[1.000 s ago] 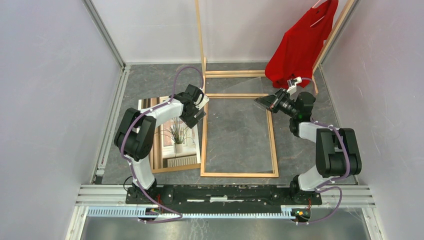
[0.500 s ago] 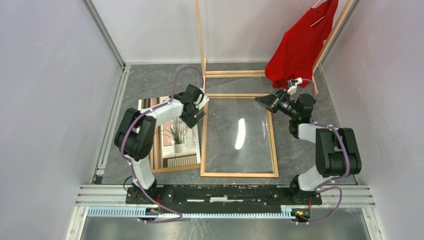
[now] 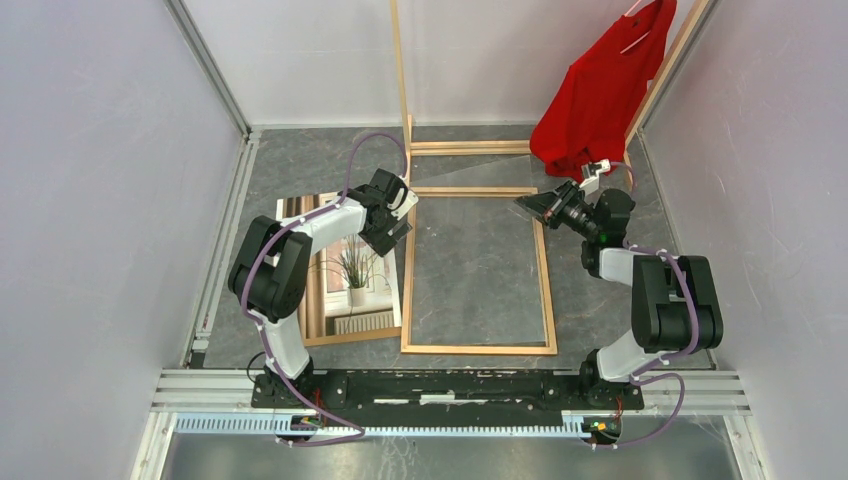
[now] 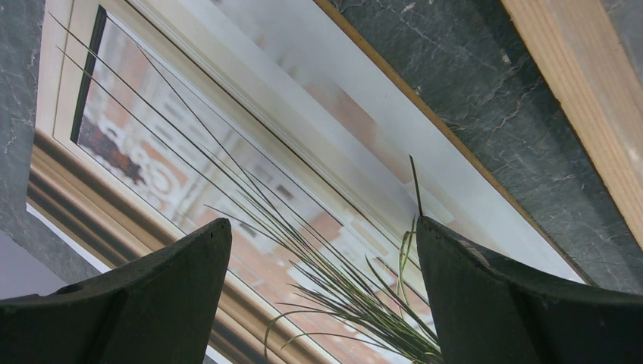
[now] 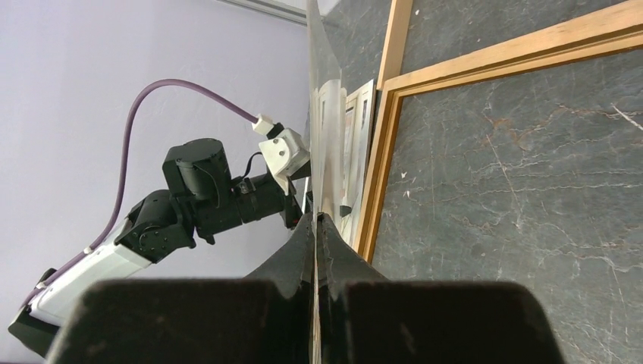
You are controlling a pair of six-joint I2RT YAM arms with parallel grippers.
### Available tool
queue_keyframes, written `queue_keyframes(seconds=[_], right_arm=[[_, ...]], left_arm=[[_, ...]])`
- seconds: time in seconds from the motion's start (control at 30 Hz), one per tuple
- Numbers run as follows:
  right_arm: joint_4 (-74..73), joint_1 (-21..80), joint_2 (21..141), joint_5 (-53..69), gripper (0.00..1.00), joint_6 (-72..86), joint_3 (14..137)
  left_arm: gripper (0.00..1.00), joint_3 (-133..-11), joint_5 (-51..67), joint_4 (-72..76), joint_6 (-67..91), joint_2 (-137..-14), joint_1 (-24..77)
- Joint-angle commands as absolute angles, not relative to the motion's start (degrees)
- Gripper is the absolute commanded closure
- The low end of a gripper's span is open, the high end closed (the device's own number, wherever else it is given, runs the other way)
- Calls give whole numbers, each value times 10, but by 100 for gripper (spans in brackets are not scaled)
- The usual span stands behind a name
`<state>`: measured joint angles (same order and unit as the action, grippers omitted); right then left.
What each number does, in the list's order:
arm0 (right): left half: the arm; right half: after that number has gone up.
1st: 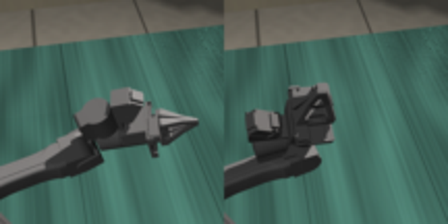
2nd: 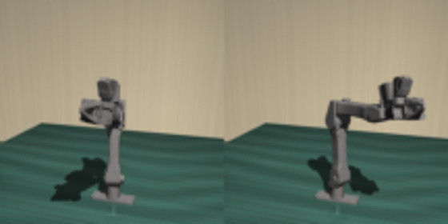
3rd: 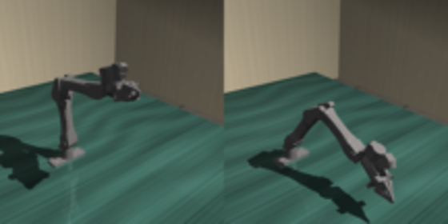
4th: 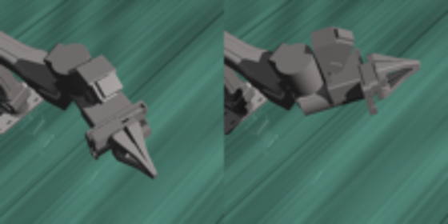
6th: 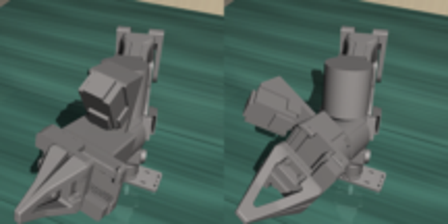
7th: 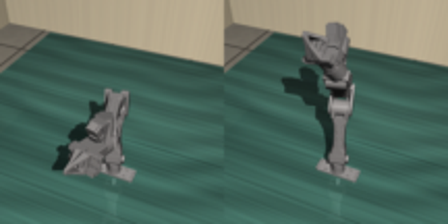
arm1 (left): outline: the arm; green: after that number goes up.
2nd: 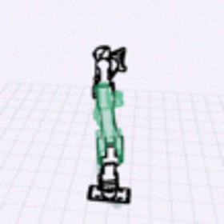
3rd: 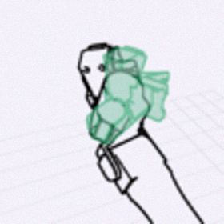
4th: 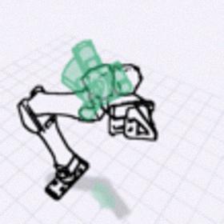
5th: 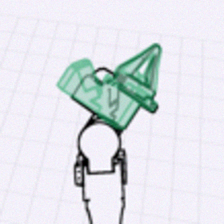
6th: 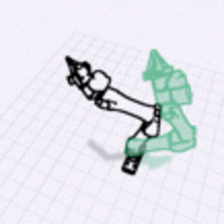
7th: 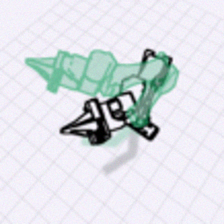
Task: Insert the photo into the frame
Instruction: Place the photo frame item in the photo frame.
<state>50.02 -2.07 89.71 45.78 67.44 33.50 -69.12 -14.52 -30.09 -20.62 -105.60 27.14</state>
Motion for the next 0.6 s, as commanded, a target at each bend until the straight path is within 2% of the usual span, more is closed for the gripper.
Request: queue_keyframes(seconds=[0.0,0.57], right_arm=[[502,-25,899,450,100,652,347],[483,-40,927,468,100,627,363]], left_arm=[[3,-680,-140,-283,-192,-1054,275],[3,-681,-145,-284,-193,-1058,275]])
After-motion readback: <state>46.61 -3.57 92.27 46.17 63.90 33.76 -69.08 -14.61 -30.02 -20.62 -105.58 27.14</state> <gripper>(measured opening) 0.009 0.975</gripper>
